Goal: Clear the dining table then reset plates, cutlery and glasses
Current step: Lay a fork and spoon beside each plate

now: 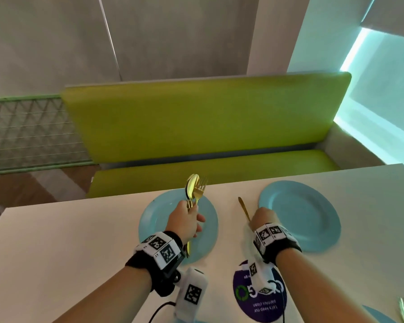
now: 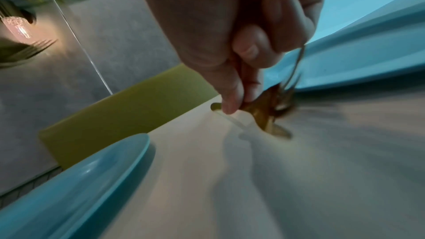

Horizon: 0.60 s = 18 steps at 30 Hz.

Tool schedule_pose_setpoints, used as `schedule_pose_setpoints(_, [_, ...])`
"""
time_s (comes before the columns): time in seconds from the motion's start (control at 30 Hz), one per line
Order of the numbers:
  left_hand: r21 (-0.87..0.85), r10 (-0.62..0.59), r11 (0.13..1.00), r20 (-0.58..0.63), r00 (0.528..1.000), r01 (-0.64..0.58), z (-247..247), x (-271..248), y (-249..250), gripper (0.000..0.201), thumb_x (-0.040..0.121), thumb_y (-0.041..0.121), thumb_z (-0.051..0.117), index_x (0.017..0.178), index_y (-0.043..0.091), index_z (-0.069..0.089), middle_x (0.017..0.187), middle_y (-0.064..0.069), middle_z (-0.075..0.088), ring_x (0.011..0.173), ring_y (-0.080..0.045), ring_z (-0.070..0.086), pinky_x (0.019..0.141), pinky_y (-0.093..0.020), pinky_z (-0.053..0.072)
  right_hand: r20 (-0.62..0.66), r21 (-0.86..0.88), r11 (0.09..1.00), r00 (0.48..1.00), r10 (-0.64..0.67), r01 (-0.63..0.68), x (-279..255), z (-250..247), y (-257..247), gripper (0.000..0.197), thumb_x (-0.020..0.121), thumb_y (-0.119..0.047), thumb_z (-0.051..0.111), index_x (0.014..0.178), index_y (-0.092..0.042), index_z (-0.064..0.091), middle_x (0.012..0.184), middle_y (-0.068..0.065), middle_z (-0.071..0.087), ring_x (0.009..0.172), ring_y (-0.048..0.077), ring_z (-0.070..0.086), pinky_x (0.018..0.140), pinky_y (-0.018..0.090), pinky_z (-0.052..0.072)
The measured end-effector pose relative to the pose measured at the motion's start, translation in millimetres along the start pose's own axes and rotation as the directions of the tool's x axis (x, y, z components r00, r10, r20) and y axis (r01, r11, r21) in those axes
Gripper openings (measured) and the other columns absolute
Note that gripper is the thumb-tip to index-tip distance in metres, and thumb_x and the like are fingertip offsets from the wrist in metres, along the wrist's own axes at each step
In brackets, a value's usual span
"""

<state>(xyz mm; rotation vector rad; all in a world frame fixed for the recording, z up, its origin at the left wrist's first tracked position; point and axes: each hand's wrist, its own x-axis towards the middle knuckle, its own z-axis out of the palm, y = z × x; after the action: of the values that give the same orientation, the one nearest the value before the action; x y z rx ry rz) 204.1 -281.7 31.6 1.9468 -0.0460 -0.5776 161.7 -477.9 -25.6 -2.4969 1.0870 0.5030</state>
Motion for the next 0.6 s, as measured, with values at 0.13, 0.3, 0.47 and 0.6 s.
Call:
schedule_pose_setpoints(0.13, [0.011, 0.004, 1.000, 0.022, 1.000, -0.005, 2.9, 6.4, 2.6, 0.018, 0.100, 0.023, 0.037, 0.109, 0.011, 0.048, 0.079, 0.001, 0.061, 0.058, -0.010, 0.052, 0.049, -0.020, 0.042, -0.018, 0.021, 1.000, 1.000, 0.007, -0.006, 6.2, 4.1, -7.5, 0.027, 0.091, -0.009, 0.048, 0.113, -0.002, 0.062, 0.116, 0.013, 0.064, 0.110, 0.028, 0.062, 0.084, 0.031, 0.050])
schedule_pose_setpoints(0.3, [0.035, -0.002, 0.999, 0.048, 0.999, 0.000, 5.3, 10.3, 0.1, 0.019, 0.100, 0.024, 0.036, 0.109, 0.012, 0.048, 0.079, 0.003, 0.061, 0.059, -0.009, 0.053, 0.050, -0.018, 0.042, -0.092, 0.012, 0.999, 0.995, 0.047, -0.047, 10.8, 0.5, -16.1, 0.028, 0.091, -0.006, 0.044, 0.110, -0.006, 0.064, 0.112, 0.011, 0.066, 0.103, 0.027, 0.064, 0.082, 0.031, 0.051])
schedule_pose_setpoints(0.47, [0.025, -0.010, 1.000, 0.043, 0.999, 0.009, 2.8, 13.2, -0.7, 0.017, 0.100, 0.025, 0.037, 0.104, 0.013, 0.049, 0.078, 0.003, 0.061, 0.057, -0.008, 0.052, 0.049, -0.017, 0.043, -0.136, -0.020, 0.999, 0.990, 0.022, -0.025, 16.3, -2.7, -24.1, 0.030, 0.092, -0.005, 0.039, 0.113, -0.007, 0.061, 0.113, 0.010, 0.065, 0.103, 0.026, 0.064, 0.080, 0.030, 0.050])
schedule_pose_setpoints(0.6, [-0.042, -0.050, 0.998, 0.024, 0.998, 0.051, 1.0, 15.8, -1.2, 0.018, 0.101, 0.024, 0.034, 0.101, 0.013, 0.048, 0.078, -0.001, 0.065, 0.052, -0.009, 0.052, 0.044, -0.018, 0.040, -0.145, -0.041, 0.999, 0.989, 0.010, -0.017, 15.2, -5.7, -28.4, 0.031, 0.092, -0.006, 0.041, 0.113, -0.009, 0.063, 0.112, 0.008, 0.067, 0.102, 0.024, 0.065, 0.078, 0.028, 0.050])
